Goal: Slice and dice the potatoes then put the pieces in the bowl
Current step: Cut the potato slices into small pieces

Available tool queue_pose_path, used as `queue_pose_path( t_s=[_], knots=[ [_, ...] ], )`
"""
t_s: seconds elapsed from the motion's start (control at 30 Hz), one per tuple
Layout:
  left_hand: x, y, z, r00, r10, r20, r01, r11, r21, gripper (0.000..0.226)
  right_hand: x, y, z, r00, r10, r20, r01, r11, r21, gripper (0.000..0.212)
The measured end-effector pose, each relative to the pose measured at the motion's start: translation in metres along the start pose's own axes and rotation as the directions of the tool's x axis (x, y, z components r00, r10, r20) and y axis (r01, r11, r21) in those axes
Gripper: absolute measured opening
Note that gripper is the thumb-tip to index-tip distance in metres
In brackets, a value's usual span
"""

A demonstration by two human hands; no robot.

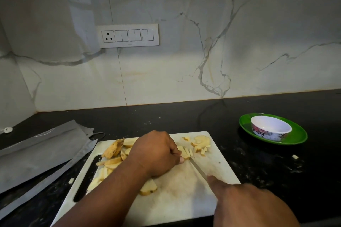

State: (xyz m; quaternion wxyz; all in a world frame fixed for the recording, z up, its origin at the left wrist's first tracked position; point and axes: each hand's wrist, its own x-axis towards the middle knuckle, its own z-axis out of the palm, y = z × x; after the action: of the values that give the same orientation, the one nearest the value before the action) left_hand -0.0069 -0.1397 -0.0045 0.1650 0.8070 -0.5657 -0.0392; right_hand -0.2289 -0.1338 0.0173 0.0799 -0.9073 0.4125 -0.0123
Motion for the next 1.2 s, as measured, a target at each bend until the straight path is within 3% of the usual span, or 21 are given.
queue_pose_path(
  t_s=[0.13, 0.27, 0.37, 0.53, 0.67, 0.8, 0.97, 1.2],
  knots=[
    [-0.002, 0.001, -0.002, 0.999, -0.026, -0.019, 0.027, 0.998, 0.057, 0.026, 0.003, 0.000, -0.010, 0.996, -0.002, -0.088, 0.004, 1.000, 0.018, 0.069],
    [-0.006, 0.001, -0.002, 0.999, -0.030, -0.020, 0.031, 0.999, 0.042, 0.017, 0.028, -0.011, 0.001, 0.974, -0.037, -0.221, 0.030, 0.999, -0.032, 0.055],
    [-0.006, 0.001, -0.002, 0.999, -0.042, -0.020, 0.043, 0.998, 0.038, 0.015, 0.036, -0.013, 0.012, 0.977, -0.039, -0.208, 0.033, 0.999, -0.031, 0.054],
    [-0.001, -0.002, 0.001, 0.999, -0.048, -0.009, 0.048, 0.999, 0.007, 0.013, 0.022, -0.002, 0.016, 0.995, -0.034, -0.091, 0.033, 0.999, -0.010, 0.073],
    [0.001, -0.005, 0.002, 0.999, -0.051, -0.002, 0.051, 0.997, -0.053, 0.013, -0.001, 0.005, 0.006, 0.998, -0.040, -0.056, 0.042, 0.999, 0.034, 0.063],
    [0.002, -0.009, 0.001, 0.997, -0.074, 0.003, 0.073, 0.987, -0.142, 0.014, 0.002, 0.004, -0.009, 0.996, -0.023, -0.089, 0.026, 0.999, 0.034, 0.067],
    [0.001, -0.009, -0.001, 0.995, -0.102, 0.021, 0.105, 0.971, -0.215, 0.014, 0.033, -0.015, 0.005, 0.975, -0.052, -0.218, 0.053, 0.999, -0.003, 0.054],
    [0.004, -0.010, 0.000, 0.990, -0.138, 0.039, 0.144, 0.964, -0.224, 0.013, 0.029, -0.010, 0.018, 0.995, -0.036, -0.094, 0.036, 0.999, -0.002, 0.069]
  ],
)
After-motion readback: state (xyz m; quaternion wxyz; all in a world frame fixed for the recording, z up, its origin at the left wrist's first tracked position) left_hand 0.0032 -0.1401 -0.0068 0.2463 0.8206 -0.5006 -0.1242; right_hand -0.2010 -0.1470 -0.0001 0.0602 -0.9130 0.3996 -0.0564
